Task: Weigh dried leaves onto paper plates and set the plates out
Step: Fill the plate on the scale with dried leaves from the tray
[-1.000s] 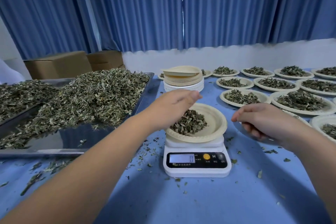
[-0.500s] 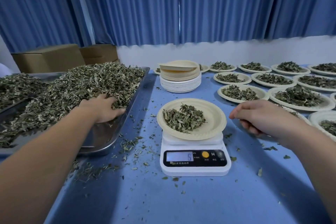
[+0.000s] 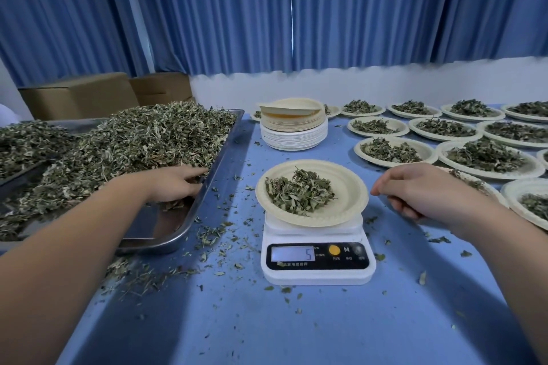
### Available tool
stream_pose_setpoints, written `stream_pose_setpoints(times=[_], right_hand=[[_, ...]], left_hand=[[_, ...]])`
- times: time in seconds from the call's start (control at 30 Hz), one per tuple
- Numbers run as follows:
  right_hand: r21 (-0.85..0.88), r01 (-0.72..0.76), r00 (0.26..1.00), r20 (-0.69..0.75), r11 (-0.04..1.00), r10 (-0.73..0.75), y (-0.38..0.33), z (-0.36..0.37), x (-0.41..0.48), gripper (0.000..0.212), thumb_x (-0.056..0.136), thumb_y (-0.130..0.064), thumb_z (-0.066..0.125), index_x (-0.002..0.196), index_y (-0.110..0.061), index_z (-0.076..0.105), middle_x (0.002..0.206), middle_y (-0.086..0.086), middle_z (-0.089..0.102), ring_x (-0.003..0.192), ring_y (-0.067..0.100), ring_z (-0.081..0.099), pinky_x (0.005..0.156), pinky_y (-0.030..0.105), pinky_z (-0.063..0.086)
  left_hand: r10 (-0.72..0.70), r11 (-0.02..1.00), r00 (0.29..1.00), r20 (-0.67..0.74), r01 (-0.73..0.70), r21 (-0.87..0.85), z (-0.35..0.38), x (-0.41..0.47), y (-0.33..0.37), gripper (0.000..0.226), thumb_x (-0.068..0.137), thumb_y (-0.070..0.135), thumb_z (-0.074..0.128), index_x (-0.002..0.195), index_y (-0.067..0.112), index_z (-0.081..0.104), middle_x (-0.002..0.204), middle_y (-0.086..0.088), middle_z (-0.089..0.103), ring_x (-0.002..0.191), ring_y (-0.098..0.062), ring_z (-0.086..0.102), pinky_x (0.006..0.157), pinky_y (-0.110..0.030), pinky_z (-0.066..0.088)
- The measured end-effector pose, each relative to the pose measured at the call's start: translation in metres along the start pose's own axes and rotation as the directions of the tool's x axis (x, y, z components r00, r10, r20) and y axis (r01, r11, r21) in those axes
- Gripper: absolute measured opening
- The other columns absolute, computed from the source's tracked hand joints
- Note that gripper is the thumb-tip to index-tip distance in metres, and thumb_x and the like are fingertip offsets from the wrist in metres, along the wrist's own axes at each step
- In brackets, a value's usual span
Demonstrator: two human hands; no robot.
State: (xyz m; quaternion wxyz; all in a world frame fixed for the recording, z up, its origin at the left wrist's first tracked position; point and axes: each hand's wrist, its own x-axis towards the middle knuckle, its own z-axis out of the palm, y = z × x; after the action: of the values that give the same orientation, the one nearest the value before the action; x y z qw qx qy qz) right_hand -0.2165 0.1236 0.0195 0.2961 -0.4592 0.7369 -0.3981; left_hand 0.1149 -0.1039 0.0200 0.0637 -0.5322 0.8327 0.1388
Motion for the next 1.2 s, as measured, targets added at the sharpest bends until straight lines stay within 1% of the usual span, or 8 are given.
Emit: stream_pose_setpoints(times=[0.13,0.27,0.43,0.7,0.8,0.87,1.07,1.2], right_hand=[[0.007,0.006,1.0,-0.007,1.0,-0.006,-0.002,-0.001,-0.001,0.021,0.092,-0.013,0.054,0.081,-0.013,0.072,0.049,0.0,0.051,0.04,0.013,0.037,0.039,0.021,0.029],[0.024,0.007,1.0,-0.016,1.0,-0.006,-0.002,-0.003,-0.001,0.021,0.092,-0.012,0.053,0.081,-0.012,0.071,0.049,0.001,0.051,0.041,0.014,0.036,0.038,0.021,0.027],[0.018,0.032,0.999,-0.018,0.999,-0.031,-0.002,-0.002,-0.002,0.019,0.092,-0.012,0.054,0.082,-0.011,0.071,0.049,0.001,0.051,0.04,0.014,0.036,0.037,0.021,0.028],[0.05,0.035,0.999,-0.017,0.998,-0.035,-0.002,-0.003,-0.004,0.021,0.093,-0.013,0.054,0.081,-0.012,0.071,0.047,0.001,0.05,0.039,0.014,0.034,0.036,0.02,0.026],[0.047,0.036,0.999,-0.012,0.998,-0.036,-0.001,-0.002,-0.004,0.02,0.092,-0.013,0.055,0.081,-0.012,0.071,0.048,0.002,0.051,0.041,0.015,0.035,0.038,0.02,0.026],[0.054,0.038,0.999,-0.009,0.998,-0.037,-0.001,-0.002,-0.005,0.019,0.092,-0.013,0.055,0.082,-0.011,0.071,0.049,0.002,0.051,0.041,0.015,0.035,0.039,0.021,0.027],[0.051,0.053,0.999,-0.015,0.997,-0.053,-0.003,-0.001,-0.006,0.02,0.092,-0.011,0.053,0.081,-0.01,0.07,0.048,0.002,0.052,0.039,0.015,0.036,0.039,0.023,0.028],[0.065,0.053,0.998,-0.018,0.996,-0.052,-0.003,-0.001,-0.006,0.021,0.093,-0.01,0.053,0.081,-0.01,0.07,0.048,0.002,0.051,0.038,0.014,0.035,0.038,0.021,0.028]], left_hand=[[0.001,0.999,0.996,0.089,0.003,-0.053,-0.005,-0.013,0.006,0.047,0.104,0.04,0.034,0.146,0.02,0.04,0.154,-0.001,0.036,0.14,-0.021,0.034,0.117,-0.036,0.019],[0.031,0.977,0.993,0.112,-0.006,-0.212,-0.017,-0.045,0.006,0.054,0.085,0.065,0.039,0.1,0.022,0.07,0.1,0.001,0.073,0.087,-0.013,0.07,0.093,-0.036,0.052],[-0.015,0.995,1.0,0.025,0.018,-0.098,-0.007,-0.075,0.009,0.087,0.073,0.081,0.017,0.142,0.035,0.044,0.152,0.002,0.037,0.139,-0.024,0.038,0.115,-0.048,0.023],[0.025,0.998,0.997,0.073,-0.029,0.051,0.026,-0.108,0.015,0.096,0.071,0.084,0.007,0.15,0.035,0.03,0.156,0.013,0.027,0.143,-0.011,0.027,0.116,-0.033,0.018],[0.09,0.989,0.992,-0.086,-0.078,0.128,0.039,-0.124,0.012,0.084,0.071,0.084,0.008,0.116,0.038,0.061,0.108,0.016,0.065,0.102,-0.005,0.06,0.089,-0.028,0.045],[0.15,0.977,0.962,-0.23,-0.109,0.183,0.044,-0.13,0.011,0.075,0.069,0.082,0.006,0.078,0.026,0.056,0.073,0.005,0.059,0.069,-0.005,0.056,0.066,-0.029,0.044],[0.187,0.982,0.894,-0.408,-0.153,0.113,0.054,-0.131,0.002,0.064,0.078,0.073,0.013,0.077,0.028,0.057,0.077,0.006,0.057,0.071,-0.004,0.053,0.07,-0.032,0.046],[0.187,0.977,0.874,-0.448,-0.214,-0.01,0.048,-0.123,0.003,0.059,0.083,0.065,0.03,0.068,0.012,0.052,0.057,0.001,0.046,0.048,-0.009,0.04,0.049,-0.022,0.031]])
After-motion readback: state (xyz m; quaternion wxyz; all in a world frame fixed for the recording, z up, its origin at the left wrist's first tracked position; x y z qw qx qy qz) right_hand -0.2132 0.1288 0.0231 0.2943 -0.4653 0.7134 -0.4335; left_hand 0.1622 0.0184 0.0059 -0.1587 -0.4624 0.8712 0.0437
